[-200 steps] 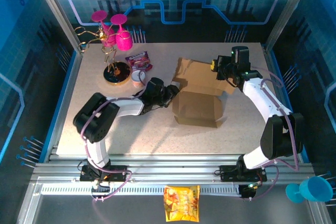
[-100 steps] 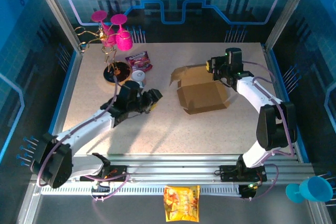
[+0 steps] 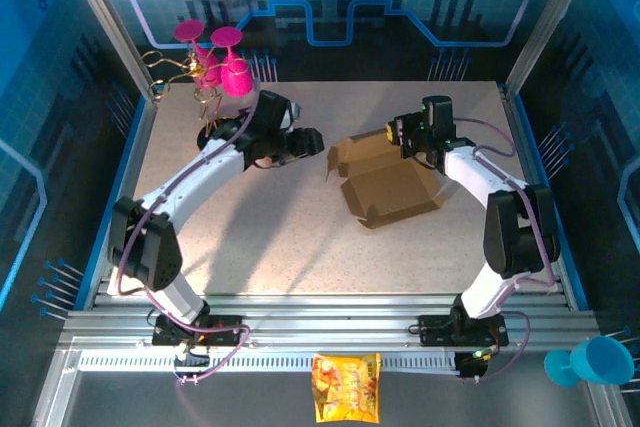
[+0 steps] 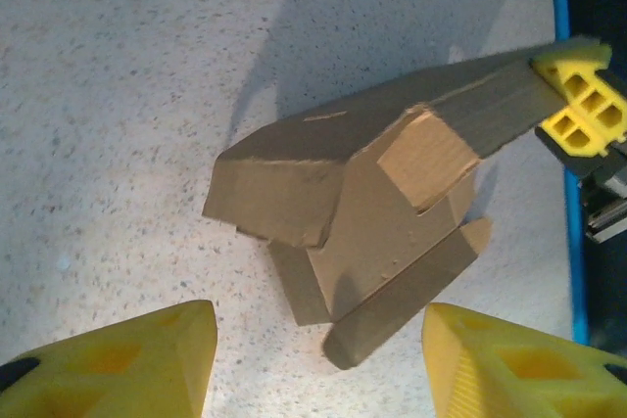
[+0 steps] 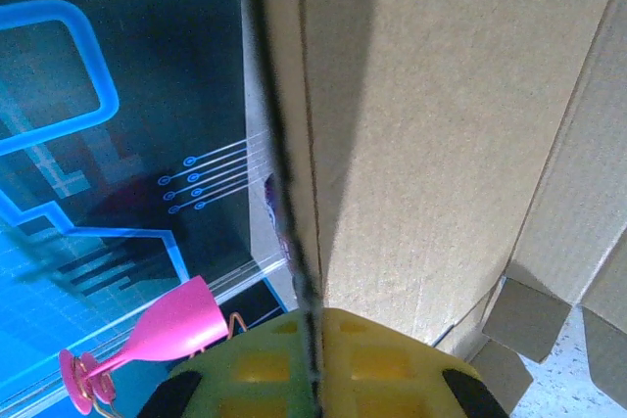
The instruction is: Fold the paper box
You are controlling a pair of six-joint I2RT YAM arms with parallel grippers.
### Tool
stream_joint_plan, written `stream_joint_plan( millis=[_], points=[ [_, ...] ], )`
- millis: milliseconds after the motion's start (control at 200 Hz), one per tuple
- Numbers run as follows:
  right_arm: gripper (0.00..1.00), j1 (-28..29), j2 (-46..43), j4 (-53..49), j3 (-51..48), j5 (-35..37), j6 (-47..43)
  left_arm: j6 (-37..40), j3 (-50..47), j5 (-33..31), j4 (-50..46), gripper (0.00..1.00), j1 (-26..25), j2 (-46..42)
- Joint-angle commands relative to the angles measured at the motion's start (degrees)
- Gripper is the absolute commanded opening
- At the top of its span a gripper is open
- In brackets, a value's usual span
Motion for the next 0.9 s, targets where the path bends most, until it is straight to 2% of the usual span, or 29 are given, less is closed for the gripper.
stream_joint_plan(
  millis=[0,290,385,615,750,896],
  points=[
    [0.0,1.3,0.9,0.3,0.5,-0.2,-0.3,8.8,4.4,-1.6,-5.9,0.58,-1.8,3.6],
    [0.0,1.6,2.1,0.3,1.0,-0.5,-0.4,12.9,8.8,-3.9,-7.5,0.51,-3.0,10.1],
    [0.0,1.8,2.1,0.6,0.8,-0.5,-0.3,12.6,9.9,-4.8,-8.1,0.43,-3.3,11.9],
    [0.0,1.8,2.4,4.1,-1.0,-0.5,-0.3,6.2,9.7,-3.8,-3.9,0.26,-5.1,13.5],
    [0.0,1.8,1.9,11.2,-4.6,-0.4,-2.0,1.4,7.8,-3.6,-0.9,0.19,-5.3,12.5],
    [0.0,1.6,2.1,18.8,-8.5,-1.5,-2.6,-1.9,5.7,-1.6,1.8,0.07,-5.1,12.1]
  ],
)
